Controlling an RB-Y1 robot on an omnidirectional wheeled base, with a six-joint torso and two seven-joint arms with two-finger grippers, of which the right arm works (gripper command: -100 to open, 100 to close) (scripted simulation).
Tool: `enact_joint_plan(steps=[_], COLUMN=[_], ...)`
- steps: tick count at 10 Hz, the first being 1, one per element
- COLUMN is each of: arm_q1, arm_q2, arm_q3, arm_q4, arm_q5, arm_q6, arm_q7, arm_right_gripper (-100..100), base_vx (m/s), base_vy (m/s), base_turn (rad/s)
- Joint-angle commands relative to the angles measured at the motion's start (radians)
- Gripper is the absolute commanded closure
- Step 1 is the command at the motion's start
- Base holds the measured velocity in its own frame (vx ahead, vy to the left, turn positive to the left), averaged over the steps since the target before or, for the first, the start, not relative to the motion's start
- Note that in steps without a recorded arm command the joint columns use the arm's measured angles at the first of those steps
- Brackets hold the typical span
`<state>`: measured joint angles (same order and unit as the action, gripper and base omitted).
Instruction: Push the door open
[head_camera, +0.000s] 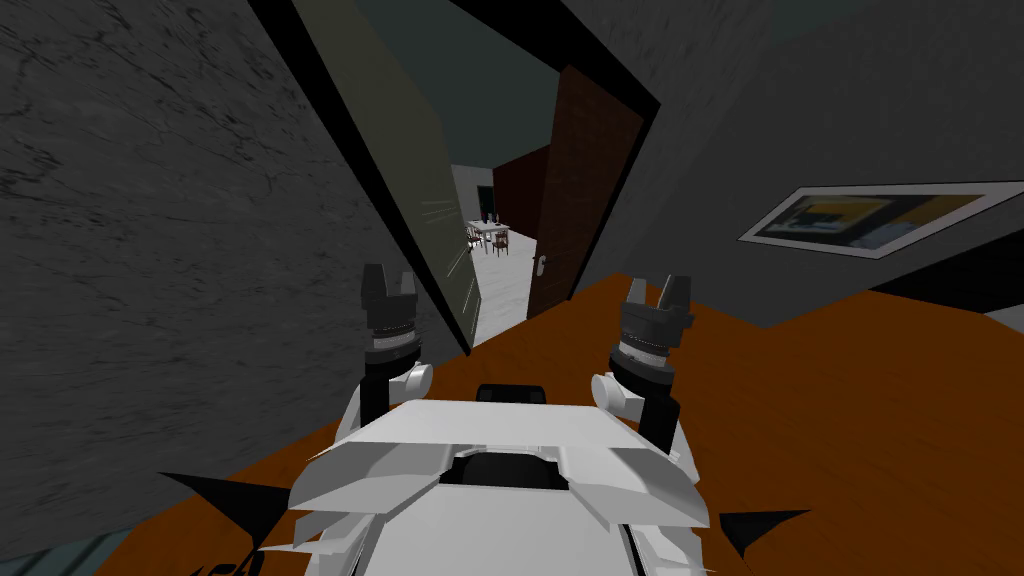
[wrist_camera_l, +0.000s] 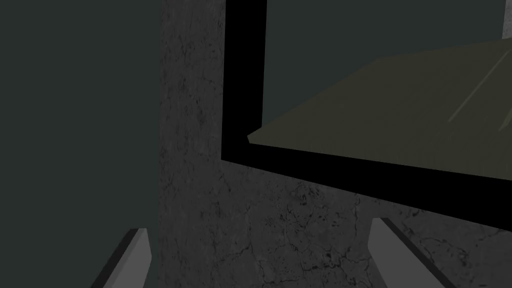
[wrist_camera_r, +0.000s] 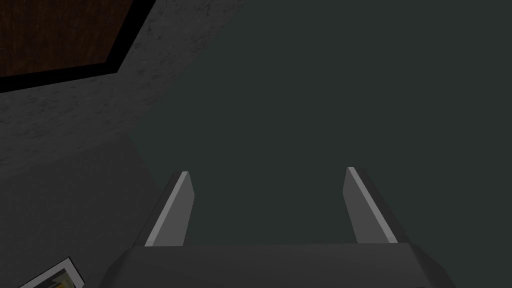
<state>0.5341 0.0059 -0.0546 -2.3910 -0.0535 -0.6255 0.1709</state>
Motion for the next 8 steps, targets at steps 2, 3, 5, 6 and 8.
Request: enact_joint_plan(steps=[2,3,5,6,8], arm_q1=[-0.039,-0.048,-0.072,-0.086,-0.114], arm_q2=[-0.013,-0.016,-0.022,-0.025,-0.032], arm_q3=[0.006,0.007,0.011,0.013,0.017], arm_q4=[0.065,0.081,0.122,0.144,0.192], arm_q5=[0.003,0.004,0.006,0.007,0.009], arm_q6=[0.006,0.008,0.011,0.013,0.018], arm_q7=[-0.012,-0.015,-0.023,-0.027,-0.036], arm_right_gripper=[-100,-100,-100,-100,-100], base_vx=[0.049,0.078,0.060,0.050,0.065], base_vy=[-0.082,-0.131,-0.102,-0.079,-0.082], base_turn=[0.048,0.055,0.034,0.038,0.040])
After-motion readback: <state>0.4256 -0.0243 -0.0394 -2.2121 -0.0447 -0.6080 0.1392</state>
